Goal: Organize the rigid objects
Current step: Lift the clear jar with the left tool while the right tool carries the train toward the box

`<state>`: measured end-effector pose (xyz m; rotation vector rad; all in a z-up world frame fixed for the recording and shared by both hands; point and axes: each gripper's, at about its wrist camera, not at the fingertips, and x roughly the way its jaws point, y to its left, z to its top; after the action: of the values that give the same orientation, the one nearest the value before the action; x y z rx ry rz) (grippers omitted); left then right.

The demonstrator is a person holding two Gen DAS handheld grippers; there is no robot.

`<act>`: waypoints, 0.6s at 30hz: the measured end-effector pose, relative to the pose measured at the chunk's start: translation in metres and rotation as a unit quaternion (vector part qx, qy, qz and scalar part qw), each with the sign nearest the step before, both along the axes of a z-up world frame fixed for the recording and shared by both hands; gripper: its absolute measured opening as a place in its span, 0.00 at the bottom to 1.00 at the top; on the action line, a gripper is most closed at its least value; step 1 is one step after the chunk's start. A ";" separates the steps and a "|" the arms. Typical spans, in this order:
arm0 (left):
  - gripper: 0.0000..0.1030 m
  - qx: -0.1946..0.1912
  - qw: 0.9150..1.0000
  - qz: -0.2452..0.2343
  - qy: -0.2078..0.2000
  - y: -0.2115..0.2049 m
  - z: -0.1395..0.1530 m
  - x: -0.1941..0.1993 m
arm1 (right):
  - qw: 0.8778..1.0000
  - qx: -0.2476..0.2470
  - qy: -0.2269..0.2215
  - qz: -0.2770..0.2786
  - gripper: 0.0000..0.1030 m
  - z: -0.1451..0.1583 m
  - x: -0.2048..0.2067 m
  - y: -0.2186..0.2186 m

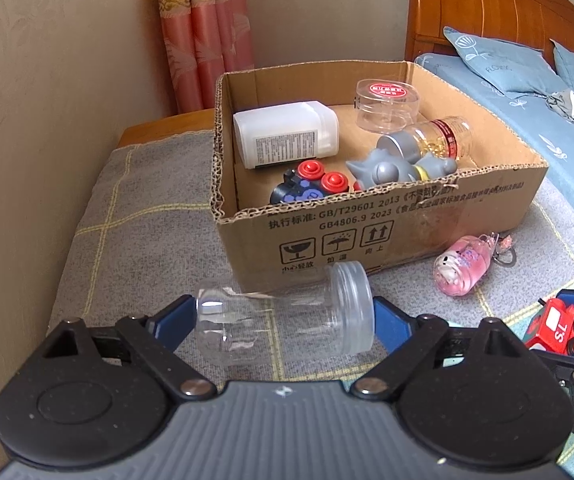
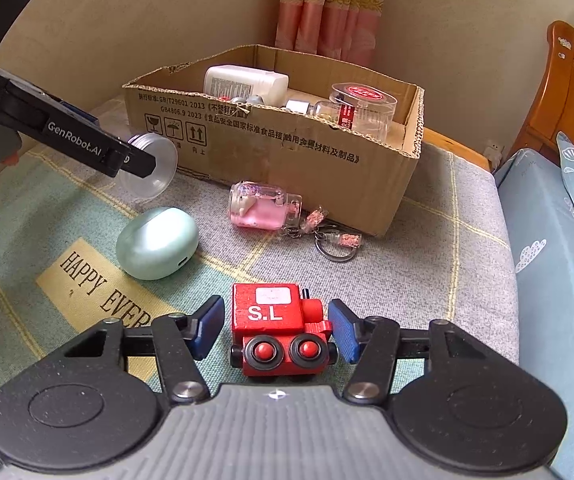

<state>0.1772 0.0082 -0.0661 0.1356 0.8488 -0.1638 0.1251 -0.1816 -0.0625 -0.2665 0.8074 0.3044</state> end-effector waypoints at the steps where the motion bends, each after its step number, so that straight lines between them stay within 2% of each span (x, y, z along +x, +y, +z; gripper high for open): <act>1: 0.89 0.001 1.000 -0.002 0.000 0.000 0.000 0.000 | 1.000 0.000 0.001 0.001 0.56 0.000 0.000 -0.001; 12: 0.89 0.006 0.999 -0.034 -0.006 0.002 0.017 -0.015 | 1.000 -0.003 0.012 0.018 0.56 0.008 0.001 -0.002; 18: 0.88 0.011 0.999 -0.036 0.001 0.006 0.014 -0.020 | 1.000 -0.003 0.007 0.018 0.54 0.014 -0.002 -0.003</act>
<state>0.1576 0.0142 -0.0525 0.1864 0.8477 -0.2223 0.1233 -0.1843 -0.0483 -0.2863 0.8181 0.3386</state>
